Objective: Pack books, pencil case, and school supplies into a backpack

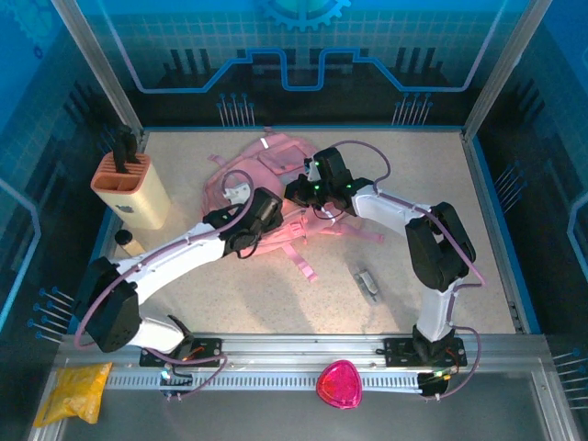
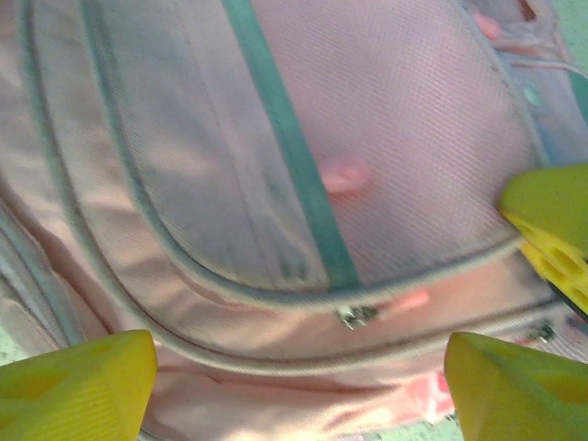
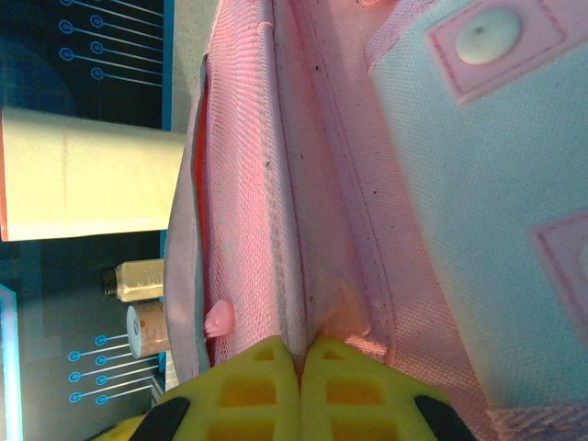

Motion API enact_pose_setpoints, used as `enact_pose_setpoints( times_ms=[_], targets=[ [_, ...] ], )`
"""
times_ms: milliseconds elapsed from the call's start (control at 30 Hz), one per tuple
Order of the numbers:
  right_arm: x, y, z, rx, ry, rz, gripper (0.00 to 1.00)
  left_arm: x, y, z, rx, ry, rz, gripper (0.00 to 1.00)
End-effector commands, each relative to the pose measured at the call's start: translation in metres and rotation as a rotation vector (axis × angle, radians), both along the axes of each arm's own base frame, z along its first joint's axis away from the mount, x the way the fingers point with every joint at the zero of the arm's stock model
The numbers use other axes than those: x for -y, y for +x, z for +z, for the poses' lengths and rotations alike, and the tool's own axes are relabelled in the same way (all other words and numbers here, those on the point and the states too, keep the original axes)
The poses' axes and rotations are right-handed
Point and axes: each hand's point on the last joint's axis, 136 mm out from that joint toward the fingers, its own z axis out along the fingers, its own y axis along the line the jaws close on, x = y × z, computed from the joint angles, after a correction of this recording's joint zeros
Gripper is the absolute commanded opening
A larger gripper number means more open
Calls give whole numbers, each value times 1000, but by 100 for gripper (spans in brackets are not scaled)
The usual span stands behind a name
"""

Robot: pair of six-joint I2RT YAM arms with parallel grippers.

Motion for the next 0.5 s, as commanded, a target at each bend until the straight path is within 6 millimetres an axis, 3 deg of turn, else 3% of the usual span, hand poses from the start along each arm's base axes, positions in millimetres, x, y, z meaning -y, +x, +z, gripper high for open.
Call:
enact_pose_setpoints(
  times_ms=[0,267,467],
  targets=[
    [-15,-4,39,76,80,52,0,16,2,0,0,-56,-7,84],
    [-14,-7,37,65,84,49,0,23,26,-8,10,-1,48,87],
    [-14,-6,36,61,94,48,0,10,37,-21,-37,63,145,90]
  ],
)
